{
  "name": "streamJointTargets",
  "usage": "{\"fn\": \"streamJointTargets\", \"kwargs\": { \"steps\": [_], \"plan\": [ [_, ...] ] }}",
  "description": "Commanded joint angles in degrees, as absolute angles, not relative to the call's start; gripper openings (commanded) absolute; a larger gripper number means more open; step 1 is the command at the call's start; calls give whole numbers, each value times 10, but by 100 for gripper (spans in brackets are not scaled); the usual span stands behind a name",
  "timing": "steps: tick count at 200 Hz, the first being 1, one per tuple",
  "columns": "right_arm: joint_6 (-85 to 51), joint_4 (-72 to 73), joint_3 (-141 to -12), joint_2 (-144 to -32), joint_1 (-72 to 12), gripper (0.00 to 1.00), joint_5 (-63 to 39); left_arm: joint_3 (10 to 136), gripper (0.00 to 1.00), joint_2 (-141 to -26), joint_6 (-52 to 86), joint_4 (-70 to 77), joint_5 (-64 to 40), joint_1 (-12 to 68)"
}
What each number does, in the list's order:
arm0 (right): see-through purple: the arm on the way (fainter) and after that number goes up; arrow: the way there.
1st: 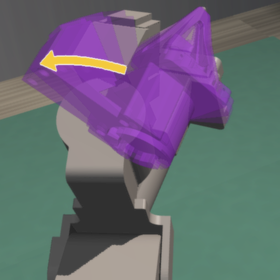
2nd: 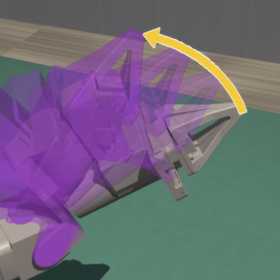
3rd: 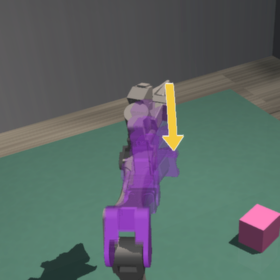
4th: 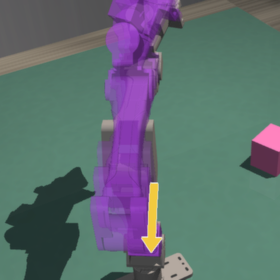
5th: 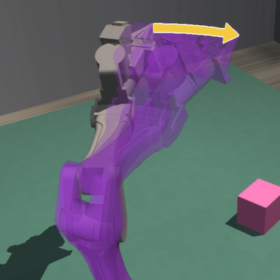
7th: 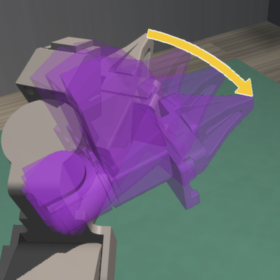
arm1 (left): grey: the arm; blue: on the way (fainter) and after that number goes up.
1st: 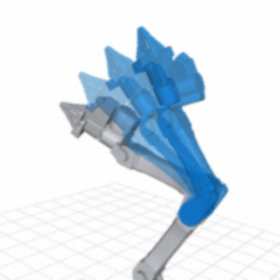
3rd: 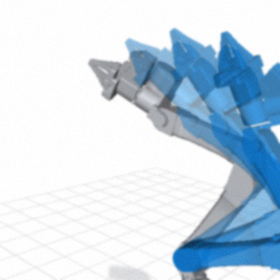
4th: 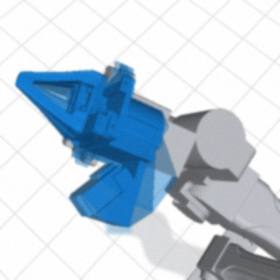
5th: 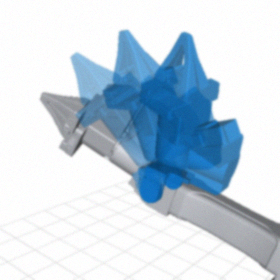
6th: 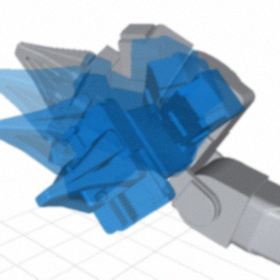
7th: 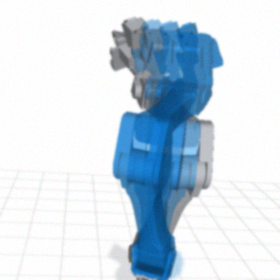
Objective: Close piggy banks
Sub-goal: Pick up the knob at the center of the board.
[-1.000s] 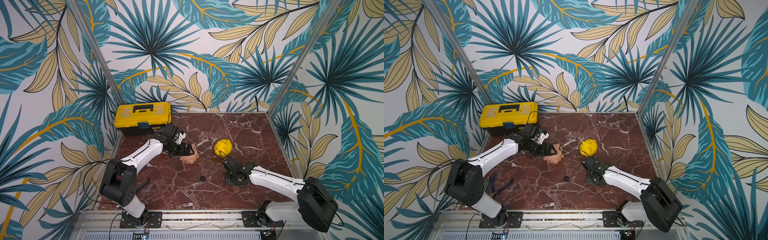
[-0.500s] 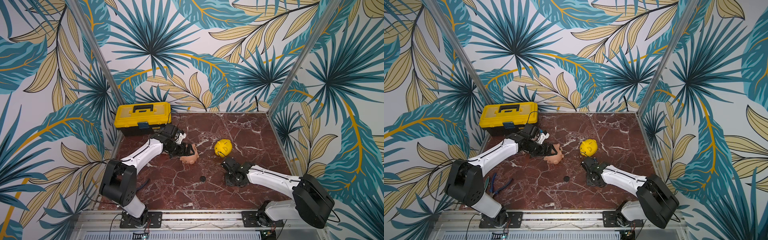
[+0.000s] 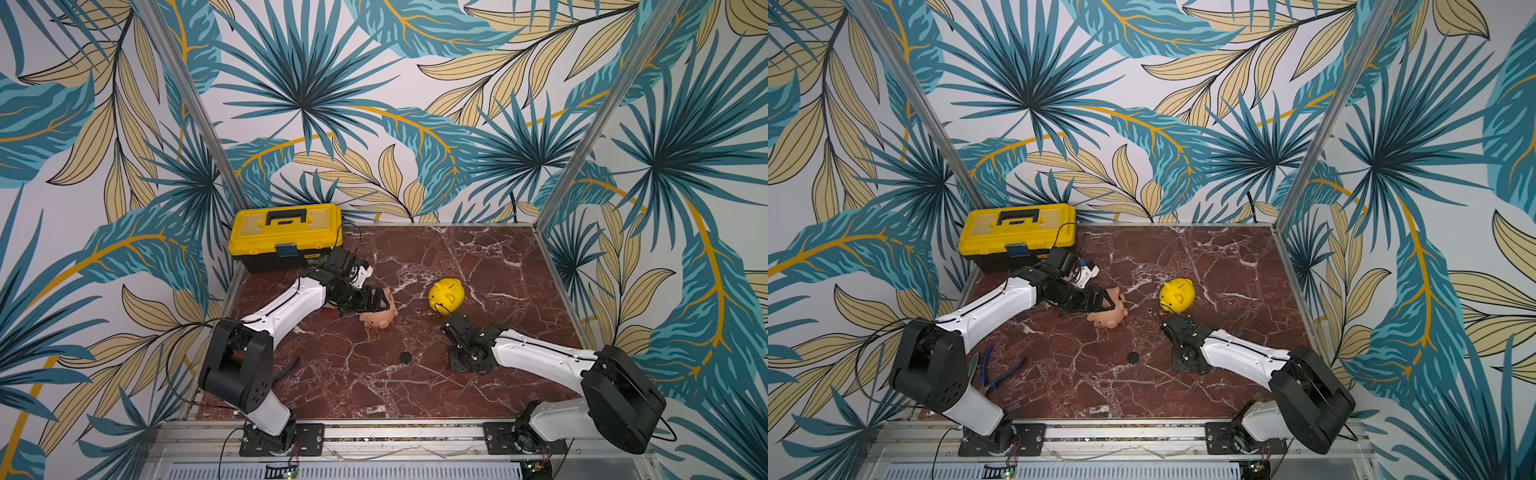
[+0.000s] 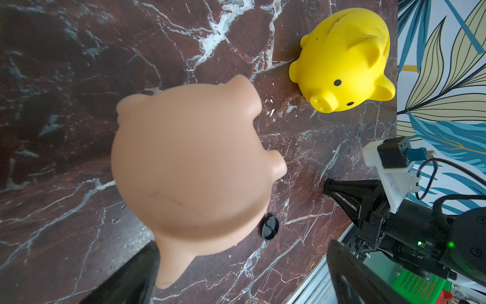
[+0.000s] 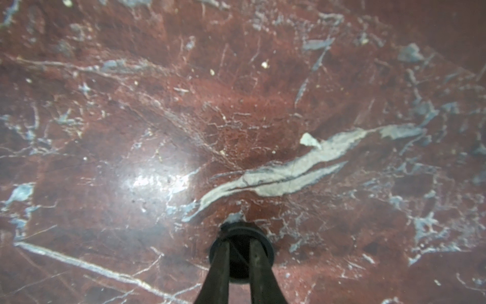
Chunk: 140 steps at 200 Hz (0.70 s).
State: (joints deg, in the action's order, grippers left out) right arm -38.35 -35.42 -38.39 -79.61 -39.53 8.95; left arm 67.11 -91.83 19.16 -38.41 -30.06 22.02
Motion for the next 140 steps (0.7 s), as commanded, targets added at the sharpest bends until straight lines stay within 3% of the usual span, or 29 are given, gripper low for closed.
{"fn": "streamJointTargets", "kwargs": {
  "steps": [1, 38, 140],
  "plan": [
    [-387, -357, -373, -824, -397, 12, 83, 677, 100, -901, 181, -385, -309, 218],
    [-390, -362, -376, -827, -397, 0, 82, 677, 100, -901, 181, -385, -309, 218],
    [-394, -348, -392, -731, -398, 0, 58, 682, 99, -904, 189, -392, -289, 217]
  ]
}}
